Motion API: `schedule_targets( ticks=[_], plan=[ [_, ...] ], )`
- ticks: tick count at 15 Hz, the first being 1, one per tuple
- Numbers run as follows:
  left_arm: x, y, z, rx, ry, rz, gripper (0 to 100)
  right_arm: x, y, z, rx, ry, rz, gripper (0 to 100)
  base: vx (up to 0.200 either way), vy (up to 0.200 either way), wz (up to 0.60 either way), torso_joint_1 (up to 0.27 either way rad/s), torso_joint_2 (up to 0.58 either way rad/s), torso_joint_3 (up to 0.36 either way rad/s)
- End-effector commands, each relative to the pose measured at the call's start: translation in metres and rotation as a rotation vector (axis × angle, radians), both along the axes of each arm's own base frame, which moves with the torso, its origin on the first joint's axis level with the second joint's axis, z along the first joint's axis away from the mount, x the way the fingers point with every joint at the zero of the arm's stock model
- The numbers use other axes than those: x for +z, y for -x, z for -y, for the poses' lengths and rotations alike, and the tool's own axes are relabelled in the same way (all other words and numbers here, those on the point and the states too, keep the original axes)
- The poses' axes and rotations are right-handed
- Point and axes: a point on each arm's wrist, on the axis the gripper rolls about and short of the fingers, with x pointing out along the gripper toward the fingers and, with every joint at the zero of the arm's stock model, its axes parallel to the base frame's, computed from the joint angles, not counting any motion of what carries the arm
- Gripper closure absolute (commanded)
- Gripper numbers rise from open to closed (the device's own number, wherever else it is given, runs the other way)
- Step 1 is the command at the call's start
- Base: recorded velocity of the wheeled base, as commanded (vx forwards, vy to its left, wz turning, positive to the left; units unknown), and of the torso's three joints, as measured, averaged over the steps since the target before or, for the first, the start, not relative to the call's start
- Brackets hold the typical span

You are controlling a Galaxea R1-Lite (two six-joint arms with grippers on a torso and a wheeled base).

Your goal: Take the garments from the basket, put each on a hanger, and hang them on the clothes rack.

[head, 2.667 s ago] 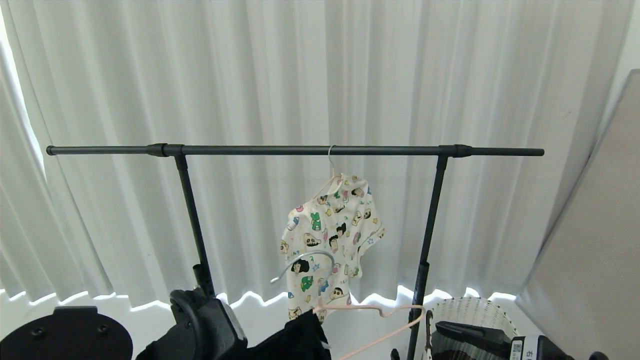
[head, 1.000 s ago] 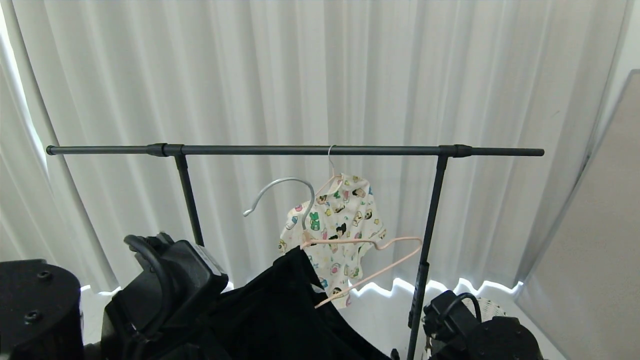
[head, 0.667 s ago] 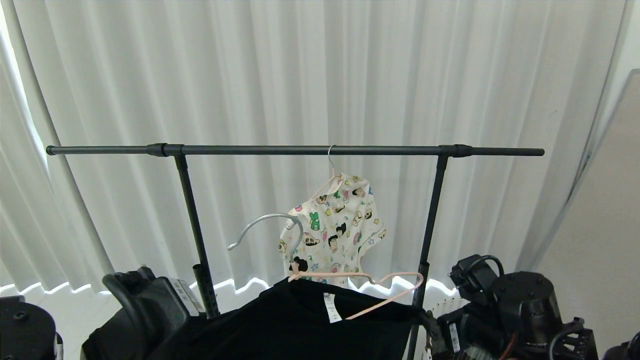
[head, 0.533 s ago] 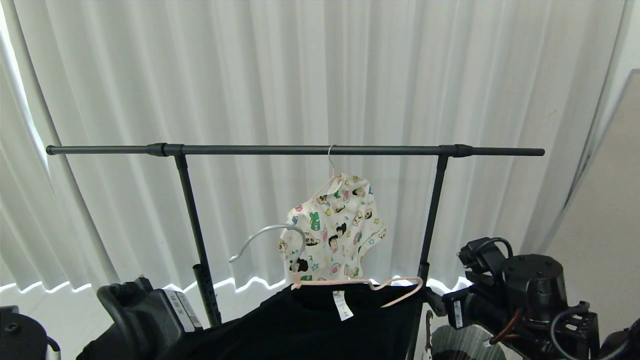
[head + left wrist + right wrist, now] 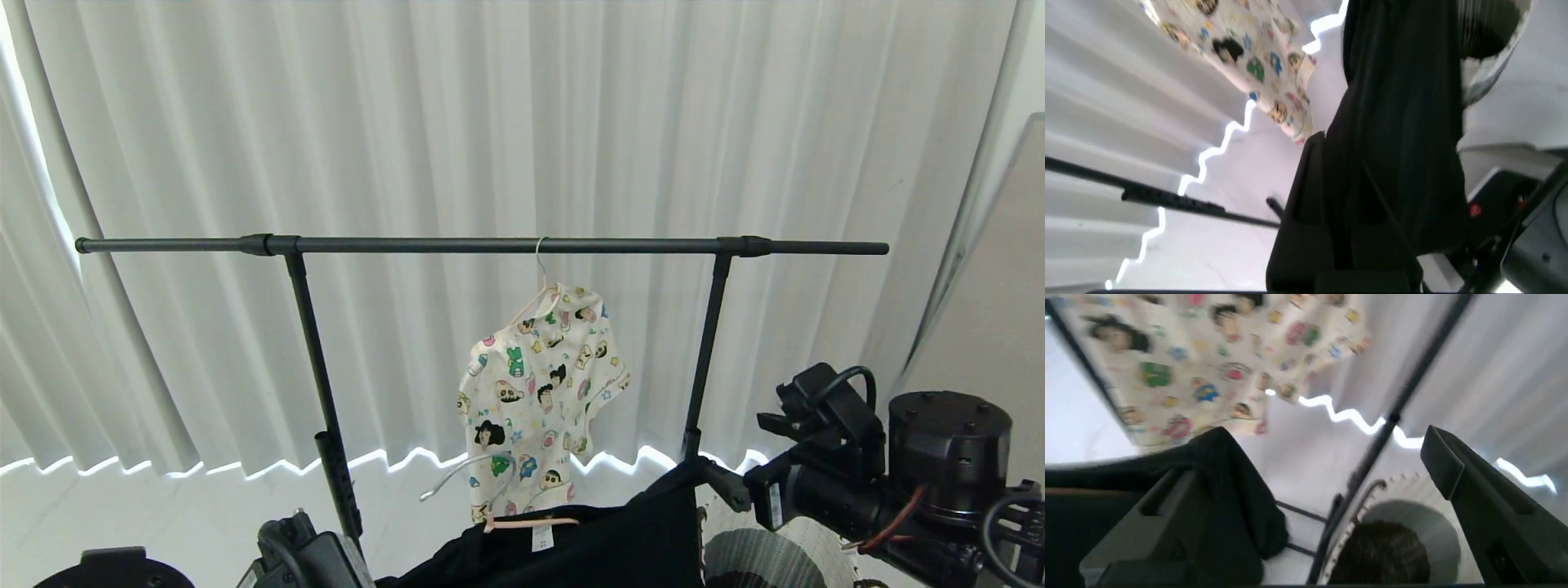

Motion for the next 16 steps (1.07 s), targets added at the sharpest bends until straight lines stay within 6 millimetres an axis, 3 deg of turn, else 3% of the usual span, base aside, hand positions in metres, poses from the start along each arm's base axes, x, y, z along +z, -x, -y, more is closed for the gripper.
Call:
schedule_targets(
  ticks=[1, 4, 8, 12, 16],
  plan=[
    [-0.007, -0.007, 0.002, 0.039, -0.039, -0.027, 100, 0.016, 0.012, 0.007, 0.087, 0.004, 0.040, 0, 0.000, 0.000, 0.00, 0.000, 0.00, 0.000],
    [0.001, -0.010, 0.005, 0.078, 0.037, -0.034, 100, 0.008, 0.017, 0.008, 0.212, 0.156, -0.014, 0, 0.000, 0.000, 0.00, 0.000, 0.00, 0.000],
    [0.004, -0.003, -0.002, 0.076, 0.068, -0.019, 100, 0.009, 0.023, -0.008, 0.403, 0.166, -0.032, 0, 0.000, 0.000, 0.00, 0.000, 0.00, 0.000],
    [0.004, -0.002, -0.004, 0.071, 0.071, -0.018, 100, 0.009, 0.031, -0.011, 0.457, 0.159, -0.036, 0, 0.000, 0.000, 0.00, 0.000, 0.00, 0.000],
    [0.003, -0.014, -0.010, 0.171, 0.066, -0.022, 100, 0.008, 0.040, -0.008, 0.537, 0.175, -0.068, 0, 0.000, 0.000, 0.00, 0.000, 0.00, 0.000]
  ],
)
